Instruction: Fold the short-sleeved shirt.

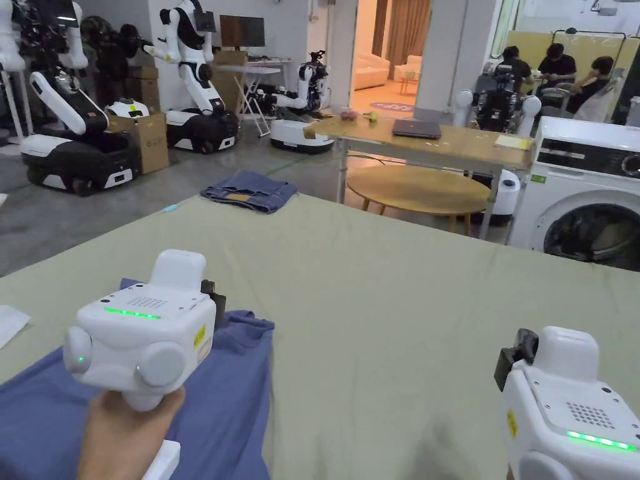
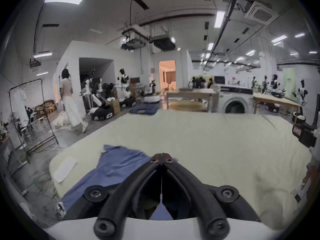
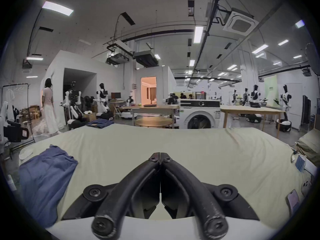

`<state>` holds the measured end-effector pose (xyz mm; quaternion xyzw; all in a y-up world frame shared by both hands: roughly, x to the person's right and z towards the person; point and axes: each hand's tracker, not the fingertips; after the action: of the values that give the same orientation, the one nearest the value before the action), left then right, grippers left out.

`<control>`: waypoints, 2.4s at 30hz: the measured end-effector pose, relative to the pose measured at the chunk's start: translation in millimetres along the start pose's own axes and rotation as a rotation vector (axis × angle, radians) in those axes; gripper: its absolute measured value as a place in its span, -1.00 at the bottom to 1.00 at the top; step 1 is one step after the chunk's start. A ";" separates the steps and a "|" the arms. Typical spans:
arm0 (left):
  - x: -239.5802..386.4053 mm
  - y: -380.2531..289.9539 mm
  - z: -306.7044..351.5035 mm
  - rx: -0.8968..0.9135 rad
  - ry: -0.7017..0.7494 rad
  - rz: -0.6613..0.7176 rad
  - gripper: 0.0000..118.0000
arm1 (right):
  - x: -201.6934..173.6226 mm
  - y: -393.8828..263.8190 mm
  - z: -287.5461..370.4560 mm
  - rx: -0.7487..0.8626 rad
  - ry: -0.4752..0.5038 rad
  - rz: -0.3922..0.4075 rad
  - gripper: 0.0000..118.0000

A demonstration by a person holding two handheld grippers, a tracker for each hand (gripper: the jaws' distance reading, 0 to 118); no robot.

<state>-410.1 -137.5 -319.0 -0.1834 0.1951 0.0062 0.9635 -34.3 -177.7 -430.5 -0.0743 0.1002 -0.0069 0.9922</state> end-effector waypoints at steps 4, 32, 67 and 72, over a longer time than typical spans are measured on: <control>-39.5 -9.1 -21.0 -0.224 0.004 -0.011 -1.00 | -22.9 -7.3 -10.6 -0.027 0.047 0.013 -1.00; -34.2 -92.2 -125.7 -0.621 -0.052 -0.060 -1.00 | -9.9 -33.5 -14.4 -0.145 0.041 0.057 -1.00; 373.0 117.5 20.0 -0.173 -1.017 -0.204 -1.00 | 205.0 11.5 85.4 -0.045 -0.358 -0.014 -1.00; 416.5 50.5 23.0 -0.317 -1.087 -0.261 -1.00 | 233.5 2.8 103.6 -0.065 -0.418 -0.021 -1.00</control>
<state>-20.9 -107.0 -474.5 -0.3183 -0.3551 0.0100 0.8789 215.2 -166.4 -376.7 -0.1072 -0.1086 0.0016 0.9883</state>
